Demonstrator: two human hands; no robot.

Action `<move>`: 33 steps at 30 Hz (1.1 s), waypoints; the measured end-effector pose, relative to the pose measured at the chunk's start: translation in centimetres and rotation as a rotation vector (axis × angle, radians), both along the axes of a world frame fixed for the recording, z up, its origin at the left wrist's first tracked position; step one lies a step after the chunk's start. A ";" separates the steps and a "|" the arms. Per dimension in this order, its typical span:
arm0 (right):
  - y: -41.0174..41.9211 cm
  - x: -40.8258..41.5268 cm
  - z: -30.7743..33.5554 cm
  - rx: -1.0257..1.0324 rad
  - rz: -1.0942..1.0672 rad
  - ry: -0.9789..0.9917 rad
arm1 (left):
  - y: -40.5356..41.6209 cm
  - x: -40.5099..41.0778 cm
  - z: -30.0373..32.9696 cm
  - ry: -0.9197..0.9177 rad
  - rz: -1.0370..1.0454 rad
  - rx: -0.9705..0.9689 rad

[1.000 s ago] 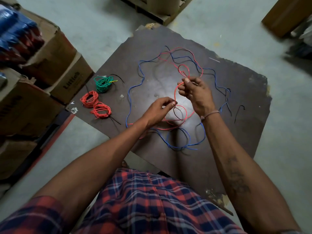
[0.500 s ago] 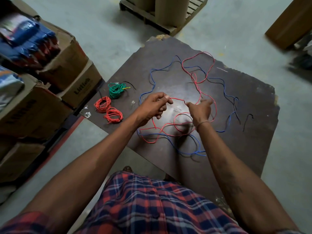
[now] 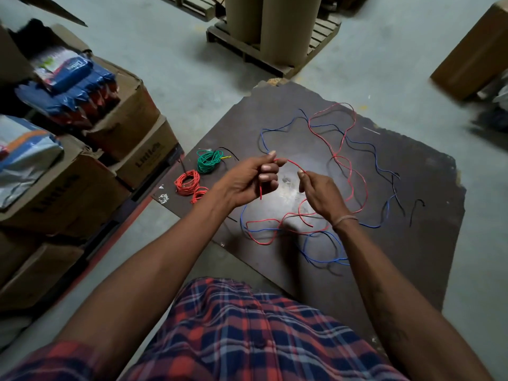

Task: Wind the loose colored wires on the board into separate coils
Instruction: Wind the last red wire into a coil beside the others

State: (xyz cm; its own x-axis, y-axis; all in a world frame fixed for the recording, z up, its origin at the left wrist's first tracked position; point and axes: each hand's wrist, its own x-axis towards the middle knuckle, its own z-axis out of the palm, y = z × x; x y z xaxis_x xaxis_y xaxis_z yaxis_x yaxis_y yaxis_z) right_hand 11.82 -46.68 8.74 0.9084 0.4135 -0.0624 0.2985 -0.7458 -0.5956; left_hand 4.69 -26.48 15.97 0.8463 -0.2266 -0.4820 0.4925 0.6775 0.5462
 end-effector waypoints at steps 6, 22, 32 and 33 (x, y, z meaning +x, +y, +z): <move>4.1 -4.2 0.8 -0.254 0.268 0.201 | 0.9 -0.6 0.9 -0.156 0.134 -0.114; 1.0 -2.8 12.0 0.251 0.508 0.327 | 2.0 -2.5 -2.0 -0.411 -0.195 0.765; 4.2 -0.6 5.9 0.427 0.098 0.264 | 1.4 -3.9 -0.5 -0.364 -0.089 0.134; 4.6 -1.5 5.3 0.377 0.102 0.317 | 1.5 -3.9 -0.5 -0.353 -0.050 0.079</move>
State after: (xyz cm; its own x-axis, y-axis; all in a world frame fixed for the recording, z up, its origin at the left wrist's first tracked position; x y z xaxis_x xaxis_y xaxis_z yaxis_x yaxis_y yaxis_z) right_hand 10.31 -42.08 14.06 0.8224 0.5465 -0.1579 0.1195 -0.4373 -0.8913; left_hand 0.83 -24.94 15.45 0.9525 -0.2461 -0.1794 0.2957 0.6064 0.7381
